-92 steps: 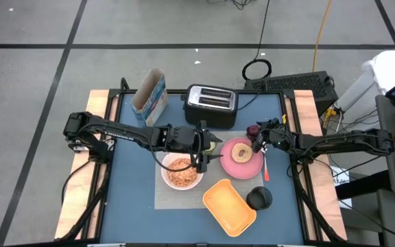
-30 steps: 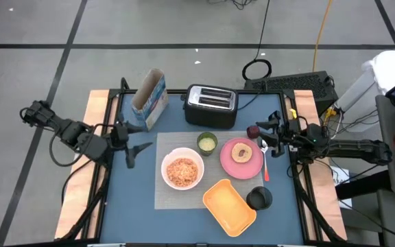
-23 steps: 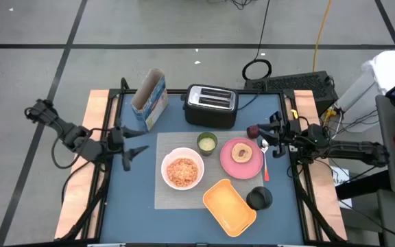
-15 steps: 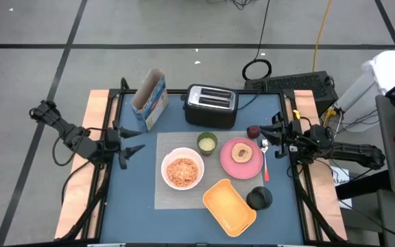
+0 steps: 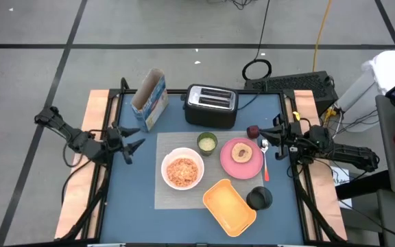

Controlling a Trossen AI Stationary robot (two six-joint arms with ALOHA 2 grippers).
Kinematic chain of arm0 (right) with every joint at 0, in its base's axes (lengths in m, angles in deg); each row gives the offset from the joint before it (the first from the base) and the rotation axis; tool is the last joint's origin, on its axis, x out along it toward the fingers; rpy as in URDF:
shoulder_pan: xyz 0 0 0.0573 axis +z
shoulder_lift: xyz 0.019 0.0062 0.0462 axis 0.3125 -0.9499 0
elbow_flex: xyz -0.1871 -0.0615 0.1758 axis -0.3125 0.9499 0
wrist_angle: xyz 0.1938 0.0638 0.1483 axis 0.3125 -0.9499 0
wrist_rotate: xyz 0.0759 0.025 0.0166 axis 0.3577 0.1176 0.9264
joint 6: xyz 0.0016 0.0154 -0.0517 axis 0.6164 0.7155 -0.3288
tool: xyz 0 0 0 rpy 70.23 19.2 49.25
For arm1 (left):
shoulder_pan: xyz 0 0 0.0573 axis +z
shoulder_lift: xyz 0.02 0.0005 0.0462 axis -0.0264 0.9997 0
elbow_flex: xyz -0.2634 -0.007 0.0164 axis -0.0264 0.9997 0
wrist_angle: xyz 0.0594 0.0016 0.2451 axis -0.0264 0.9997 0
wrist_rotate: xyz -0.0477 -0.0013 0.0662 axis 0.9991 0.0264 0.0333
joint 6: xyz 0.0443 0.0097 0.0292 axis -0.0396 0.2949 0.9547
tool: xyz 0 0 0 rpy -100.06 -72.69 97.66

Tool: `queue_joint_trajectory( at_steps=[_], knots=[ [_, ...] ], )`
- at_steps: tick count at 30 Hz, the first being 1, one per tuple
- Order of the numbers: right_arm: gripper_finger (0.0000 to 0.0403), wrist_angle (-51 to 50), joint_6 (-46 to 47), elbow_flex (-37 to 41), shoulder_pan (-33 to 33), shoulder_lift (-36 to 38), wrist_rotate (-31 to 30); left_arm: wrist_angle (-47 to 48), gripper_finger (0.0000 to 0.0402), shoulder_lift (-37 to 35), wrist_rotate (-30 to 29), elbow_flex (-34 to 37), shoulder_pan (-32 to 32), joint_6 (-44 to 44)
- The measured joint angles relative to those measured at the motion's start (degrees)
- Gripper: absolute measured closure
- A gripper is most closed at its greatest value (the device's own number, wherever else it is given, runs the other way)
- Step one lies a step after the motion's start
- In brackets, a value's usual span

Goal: Arrange a breakfast setting
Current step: Return to Home Position

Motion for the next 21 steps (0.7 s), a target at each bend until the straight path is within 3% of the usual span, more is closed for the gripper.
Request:
queue_joint_trajectory(
  at_steps=[5,12,21],
  knots=[
    [0.0396,0.0,-0.69,0.0,0.0,0.0,0.0,-9.81,0.0144,0.25,0.3,5.98,4.52,0.88],
    [0.0401,0.04,-0.63,0.0,0.0,0.0,-0.02,-33.36,0.0144,0.47,0.36,15.39,13.14,11.79],
    [0.0401,0.06,-0.61,0.0,0.0,0.0,-0.02,-39.77,0.0144,0.58,8.87,15.44,25.86,20.63]
  ],
)
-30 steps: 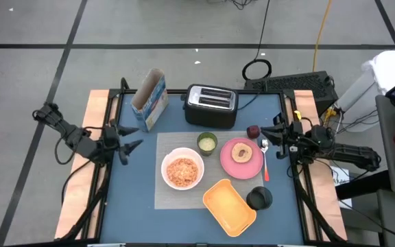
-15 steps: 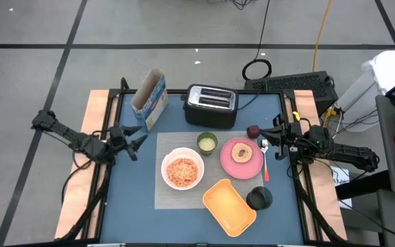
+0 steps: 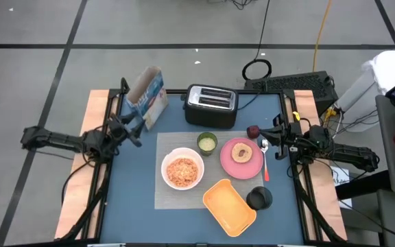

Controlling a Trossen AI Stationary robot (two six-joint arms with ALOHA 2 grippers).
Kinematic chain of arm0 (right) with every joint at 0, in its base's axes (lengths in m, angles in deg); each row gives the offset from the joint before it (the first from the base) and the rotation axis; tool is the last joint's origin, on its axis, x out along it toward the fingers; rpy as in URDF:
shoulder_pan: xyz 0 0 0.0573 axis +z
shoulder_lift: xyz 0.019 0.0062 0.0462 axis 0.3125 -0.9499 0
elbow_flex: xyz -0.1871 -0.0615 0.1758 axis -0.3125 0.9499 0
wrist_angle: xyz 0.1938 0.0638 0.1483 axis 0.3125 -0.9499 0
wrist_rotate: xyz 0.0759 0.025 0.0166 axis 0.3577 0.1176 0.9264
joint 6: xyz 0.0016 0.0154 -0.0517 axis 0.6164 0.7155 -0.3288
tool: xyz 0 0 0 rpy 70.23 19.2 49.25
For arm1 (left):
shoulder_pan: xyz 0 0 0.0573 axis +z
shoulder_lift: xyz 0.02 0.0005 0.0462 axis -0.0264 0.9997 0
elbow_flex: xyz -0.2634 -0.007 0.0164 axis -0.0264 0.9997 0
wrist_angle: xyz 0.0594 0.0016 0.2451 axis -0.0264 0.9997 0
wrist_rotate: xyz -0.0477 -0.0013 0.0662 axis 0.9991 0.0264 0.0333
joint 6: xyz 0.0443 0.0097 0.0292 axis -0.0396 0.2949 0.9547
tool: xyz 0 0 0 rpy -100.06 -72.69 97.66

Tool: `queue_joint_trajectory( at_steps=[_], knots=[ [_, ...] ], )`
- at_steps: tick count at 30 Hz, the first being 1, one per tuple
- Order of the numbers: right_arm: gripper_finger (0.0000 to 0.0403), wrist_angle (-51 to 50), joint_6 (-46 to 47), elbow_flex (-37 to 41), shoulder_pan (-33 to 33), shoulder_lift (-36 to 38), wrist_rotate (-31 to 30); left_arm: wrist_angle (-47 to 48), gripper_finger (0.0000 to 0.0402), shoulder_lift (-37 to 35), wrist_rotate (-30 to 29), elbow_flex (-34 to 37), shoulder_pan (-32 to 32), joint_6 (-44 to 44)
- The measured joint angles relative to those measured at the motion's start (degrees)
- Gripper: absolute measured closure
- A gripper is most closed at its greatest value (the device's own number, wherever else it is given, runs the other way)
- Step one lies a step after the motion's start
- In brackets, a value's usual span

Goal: Arrange a breakfast setting
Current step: Return to Home Position

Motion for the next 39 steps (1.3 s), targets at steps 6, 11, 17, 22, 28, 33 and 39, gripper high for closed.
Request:
queue_joint_trajectory(
  at_steps=[6,11,17,22,28,33,39],
  knots=[
    [0.0401,0.0,0.0,0.0,0.0,0.0,-0.02,-0.26,0.0144,0.0,1.51,-0.04,6.03,2.59],
    [0.0401,0.0,0.0,0.0,0.0,0.0,-0.02,-0.08,0.0144,0.0,1.59,-0.04,6.66,2.33],
    [0.0401,0.0,0.0,0.0,0.0,0.0,-0.17,0.43,0.0144,0.0,8.22,-0.04,5.76,0.31],
    [0.0401,0.0,0.0,0.0,0.0,0.0,-0.17,0.59,0.0144,0.0,17.58,-0.04,5.39,0.05],
    [0.0401,0.0,0.0,0.0,0.0,0.0,-0.19,1.91,0.0144,0.0,32.63,-0.07,5.37,-0.03],
    [0.0401,0.0,0.0,0.0,0.0,0.0,-0.2,6.35,0.0144,0.0,38.36,-0.07,5.37,-0.94],
    [0.0401,0.0,0.0,0.0,0.0,0.0,-0.2,10.21,0.0144,0.0,46.91,-0.07,5.37,-1.23]
  ],
)
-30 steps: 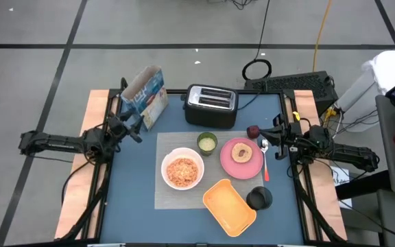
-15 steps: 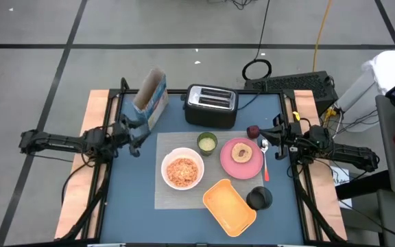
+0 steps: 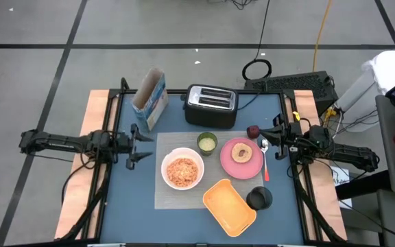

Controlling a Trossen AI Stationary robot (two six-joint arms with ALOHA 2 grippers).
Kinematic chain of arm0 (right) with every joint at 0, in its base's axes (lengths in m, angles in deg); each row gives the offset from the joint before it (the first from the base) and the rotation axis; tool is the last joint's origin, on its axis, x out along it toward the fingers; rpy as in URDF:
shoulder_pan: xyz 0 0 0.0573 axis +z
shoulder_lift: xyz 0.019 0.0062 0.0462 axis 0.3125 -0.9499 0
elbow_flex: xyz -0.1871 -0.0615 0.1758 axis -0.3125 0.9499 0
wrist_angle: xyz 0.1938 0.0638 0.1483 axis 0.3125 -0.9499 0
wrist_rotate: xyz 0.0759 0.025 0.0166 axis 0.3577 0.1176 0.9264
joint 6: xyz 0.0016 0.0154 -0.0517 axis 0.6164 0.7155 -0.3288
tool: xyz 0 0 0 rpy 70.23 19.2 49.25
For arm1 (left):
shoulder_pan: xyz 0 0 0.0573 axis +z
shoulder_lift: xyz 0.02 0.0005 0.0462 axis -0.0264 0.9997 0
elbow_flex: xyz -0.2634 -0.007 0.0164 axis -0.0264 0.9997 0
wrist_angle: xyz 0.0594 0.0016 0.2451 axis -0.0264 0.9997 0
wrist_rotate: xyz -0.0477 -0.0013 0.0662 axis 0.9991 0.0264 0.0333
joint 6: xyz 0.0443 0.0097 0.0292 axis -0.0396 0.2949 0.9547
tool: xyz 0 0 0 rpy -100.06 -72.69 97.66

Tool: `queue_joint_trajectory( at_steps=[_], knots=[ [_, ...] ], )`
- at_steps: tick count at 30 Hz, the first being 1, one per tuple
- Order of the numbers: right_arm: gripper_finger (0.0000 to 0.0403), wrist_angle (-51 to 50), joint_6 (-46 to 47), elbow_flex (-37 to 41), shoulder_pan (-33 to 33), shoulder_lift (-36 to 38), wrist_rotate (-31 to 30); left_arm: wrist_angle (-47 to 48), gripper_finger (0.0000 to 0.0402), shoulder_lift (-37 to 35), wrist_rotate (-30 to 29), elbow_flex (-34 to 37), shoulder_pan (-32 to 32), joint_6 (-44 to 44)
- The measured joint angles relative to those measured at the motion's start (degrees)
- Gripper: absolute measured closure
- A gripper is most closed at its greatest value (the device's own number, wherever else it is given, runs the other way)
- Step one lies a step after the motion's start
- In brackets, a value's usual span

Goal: Arrange a breakfast setting
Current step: Return to Home Position

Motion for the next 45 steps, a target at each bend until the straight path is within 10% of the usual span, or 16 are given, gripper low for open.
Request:
queue_joint_trajectory(
  at_steps=[20,45],
  knots=[
    [0.0401,-18.82,-7.48,-0.12,0.0,-0.02,-0.2,2.14,0.0144,-0.09,6.38,0.0,0.0,2.48],
    [0.0401,-19.54,-10.51,-0.07,0.0,-0.04,-0.07,2.16,0.0144,-0.11,6.12,0.0,0.0,4.74]
  ],
)
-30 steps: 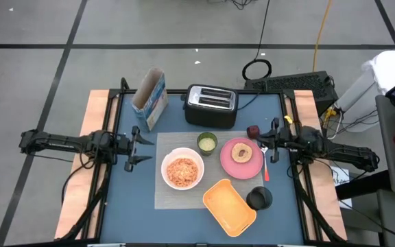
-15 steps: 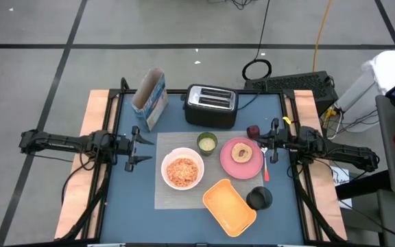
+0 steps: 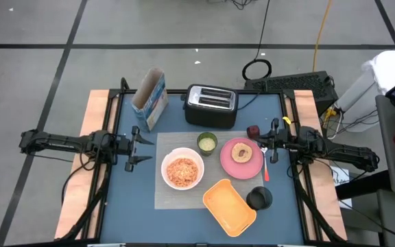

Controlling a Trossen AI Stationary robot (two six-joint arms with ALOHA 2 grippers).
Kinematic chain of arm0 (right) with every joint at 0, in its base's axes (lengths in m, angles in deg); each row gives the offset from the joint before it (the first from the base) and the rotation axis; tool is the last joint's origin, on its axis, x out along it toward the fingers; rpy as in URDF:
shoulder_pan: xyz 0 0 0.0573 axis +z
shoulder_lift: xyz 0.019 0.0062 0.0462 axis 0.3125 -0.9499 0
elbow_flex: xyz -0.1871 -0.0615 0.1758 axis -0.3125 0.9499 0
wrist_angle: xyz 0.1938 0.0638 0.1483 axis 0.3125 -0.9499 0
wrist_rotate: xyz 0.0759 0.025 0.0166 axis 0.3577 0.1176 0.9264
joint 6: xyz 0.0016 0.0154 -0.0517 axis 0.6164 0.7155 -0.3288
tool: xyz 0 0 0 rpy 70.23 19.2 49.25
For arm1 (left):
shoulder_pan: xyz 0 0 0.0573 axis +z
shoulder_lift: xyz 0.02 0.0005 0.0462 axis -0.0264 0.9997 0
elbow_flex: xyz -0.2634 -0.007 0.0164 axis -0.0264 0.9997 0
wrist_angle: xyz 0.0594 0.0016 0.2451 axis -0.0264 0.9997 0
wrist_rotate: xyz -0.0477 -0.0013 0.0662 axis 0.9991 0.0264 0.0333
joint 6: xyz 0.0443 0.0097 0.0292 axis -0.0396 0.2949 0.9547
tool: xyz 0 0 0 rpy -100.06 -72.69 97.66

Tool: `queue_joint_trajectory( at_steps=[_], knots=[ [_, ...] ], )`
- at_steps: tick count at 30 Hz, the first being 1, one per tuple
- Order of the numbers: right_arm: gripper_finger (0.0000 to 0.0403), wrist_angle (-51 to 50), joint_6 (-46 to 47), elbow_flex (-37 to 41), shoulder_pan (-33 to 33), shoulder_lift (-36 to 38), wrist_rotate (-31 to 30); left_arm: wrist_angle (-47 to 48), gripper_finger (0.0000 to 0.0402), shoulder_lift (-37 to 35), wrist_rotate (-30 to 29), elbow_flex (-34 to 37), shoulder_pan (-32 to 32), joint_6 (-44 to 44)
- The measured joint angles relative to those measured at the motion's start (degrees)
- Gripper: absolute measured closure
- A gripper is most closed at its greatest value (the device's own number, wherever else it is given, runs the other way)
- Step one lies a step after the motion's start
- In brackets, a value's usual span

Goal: Arrange a breakfast setting
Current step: Return to Home Position

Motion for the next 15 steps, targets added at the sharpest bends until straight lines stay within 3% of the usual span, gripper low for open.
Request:
queue_joint_trajectory(
  at_steps=[15],
  knots=[
    [0.0401,-0.06,0.02,0.07,0.0,-0.35,0.02,0.0,0.0144,0.01,-0.02,-0.02,0.0,-0.03]
  ],
)
